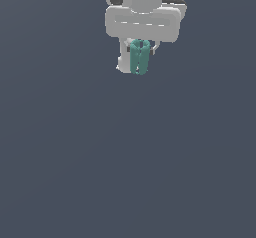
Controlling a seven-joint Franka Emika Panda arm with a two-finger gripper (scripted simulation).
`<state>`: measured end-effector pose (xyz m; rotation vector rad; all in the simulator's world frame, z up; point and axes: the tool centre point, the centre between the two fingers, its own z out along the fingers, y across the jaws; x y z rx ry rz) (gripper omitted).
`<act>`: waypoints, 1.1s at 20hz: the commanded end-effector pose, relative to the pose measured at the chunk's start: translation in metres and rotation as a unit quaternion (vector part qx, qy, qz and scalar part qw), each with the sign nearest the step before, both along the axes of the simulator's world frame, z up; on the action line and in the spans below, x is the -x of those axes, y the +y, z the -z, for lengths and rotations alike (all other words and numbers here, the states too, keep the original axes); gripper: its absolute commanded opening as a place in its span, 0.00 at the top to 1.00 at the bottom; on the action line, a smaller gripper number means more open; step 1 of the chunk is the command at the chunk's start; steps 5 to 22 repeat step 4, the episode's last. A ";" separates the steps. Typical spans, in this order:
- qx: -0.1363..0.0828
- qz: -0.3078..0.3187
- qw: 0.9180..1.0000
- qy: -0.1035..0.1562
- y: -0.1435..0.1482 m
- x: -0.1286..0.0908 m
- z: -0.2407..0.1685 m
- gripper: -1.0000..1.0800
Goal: Pick up the object and move it to a goal position.
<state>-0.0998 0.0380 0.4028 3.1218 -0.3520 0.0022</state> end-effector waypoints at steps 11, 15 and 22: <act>0.000 0.000 1.000 0.000 0.001 -0.001 -0.008 1.00; 0.000 0.000 1.000 0.000 0.001 -0.001 -0.008 1.00; 0.000 0.000 1.000 0.000 0.001 -0.001 -0.008 1.00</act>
